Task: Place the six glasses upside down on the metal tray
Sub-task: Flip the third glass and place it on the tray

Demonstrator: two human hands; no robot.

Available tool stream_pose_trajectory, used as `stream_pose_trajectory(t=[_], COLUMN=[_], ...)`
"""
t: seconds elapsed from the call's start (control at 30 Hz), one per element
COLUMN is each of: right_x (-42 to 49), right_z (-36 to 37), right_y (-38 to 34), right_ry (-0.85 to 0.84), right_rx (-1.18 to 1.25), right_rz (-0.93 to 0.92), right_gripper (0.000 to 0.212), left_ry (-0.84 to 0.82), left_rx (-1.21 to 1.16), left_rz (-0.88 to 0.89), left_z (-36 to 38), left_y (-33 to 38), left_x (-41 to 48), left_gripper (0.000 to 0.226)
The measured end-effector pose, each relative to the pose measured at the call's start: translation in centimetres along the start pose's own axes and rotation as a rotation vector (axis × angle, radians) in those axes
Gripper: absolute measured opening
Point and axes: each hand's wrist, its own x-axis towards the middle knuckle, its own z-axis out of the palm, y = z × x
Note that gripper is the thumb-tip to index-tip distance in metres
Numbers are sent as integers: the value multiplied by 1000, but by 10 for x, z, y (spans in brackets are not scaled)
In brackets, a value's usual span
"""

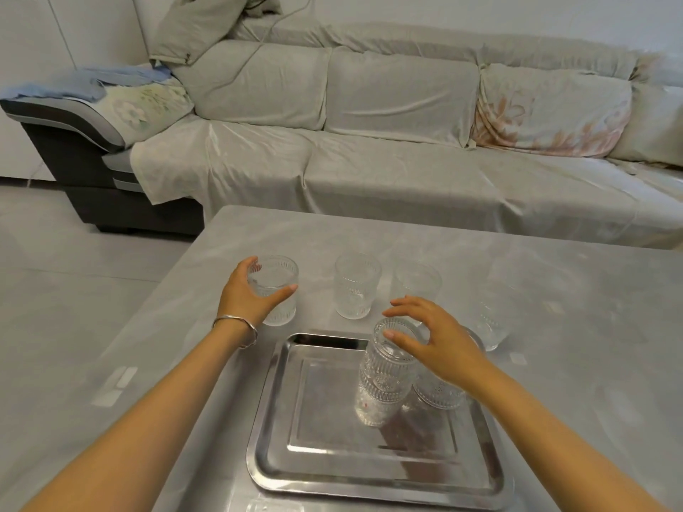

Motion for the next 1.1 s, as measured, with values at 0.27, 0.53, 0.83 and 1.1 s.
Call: stream_pose_trajectory(t=[0.27, 0.53, 0.83, 1.1], right_x=[-1, 9, -1, -6], right_z=[-3, -12, -24, -33], right_y=[-13, -69, -93, -112], right_ry=[19, 11, 51, 11], right_rx=[144, 620, 952, 884], right_rz=[17, 46, 156, 66], right_gripper=[46, 59, 72, 70], left_ry=[38, -308, -518, -853], left_rx=[-282, -796, -807, -358], left_rz=[-41, -184, -182, -94], left_z=[-15, -24, -36, -48], left_y=[35, 97, 105, 108], left_x=[-20, -58, -83, -87], left_gripper=[80, 51, 79, 75])
